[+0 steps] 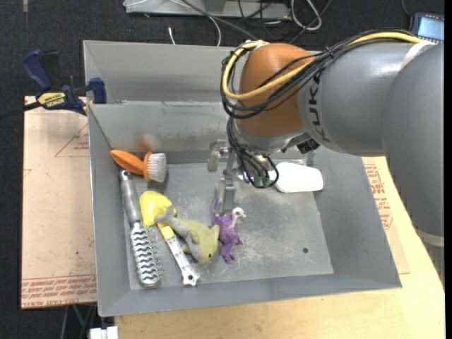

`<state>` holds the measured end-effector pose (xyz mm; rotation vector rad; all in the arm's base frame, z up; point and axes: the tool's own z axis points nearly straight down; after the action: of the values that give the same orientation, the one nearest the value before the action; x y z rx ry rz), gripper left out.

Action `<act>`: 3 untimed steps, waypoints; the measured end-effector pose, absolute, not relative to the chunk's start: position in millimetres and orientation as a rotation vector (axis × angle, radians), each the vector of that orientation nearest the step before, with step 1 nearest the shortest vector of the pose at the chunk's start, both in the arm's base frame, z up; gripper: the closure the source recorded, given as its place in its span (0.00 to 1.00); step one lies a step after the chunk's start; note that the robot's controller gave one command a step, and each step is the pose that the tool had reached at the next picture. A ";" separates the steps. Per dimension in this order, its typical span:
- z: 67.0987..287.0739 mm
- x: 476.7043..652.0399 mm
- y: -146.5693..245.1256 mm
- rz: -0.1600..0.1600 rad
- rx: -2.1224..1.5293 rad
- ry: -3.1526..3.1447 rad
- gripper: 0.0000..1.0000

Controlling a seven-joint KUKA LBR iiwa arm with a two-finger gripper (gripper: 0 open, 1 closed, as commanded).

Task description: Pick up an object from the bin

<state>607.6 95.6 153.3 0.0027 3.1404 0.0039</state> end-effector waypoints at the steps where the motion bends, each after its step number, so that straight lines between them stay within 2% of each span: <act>1: 153.3 607.6 95.6 0.004 0.003 3.140 0.00; 2: 95.2 535.8 164.4 0.007 -0.126 3.146 0.00; 3: 74.4 563.0 173.5 0.004 -0.233 3.120 0.00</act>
Offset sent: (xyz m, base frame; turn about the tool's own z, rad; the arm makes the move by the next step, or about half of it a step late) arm -0.0674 0.0637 -0.0546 -0.0716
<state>563.0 173.5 74.4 -0.2328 3.1202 0.0038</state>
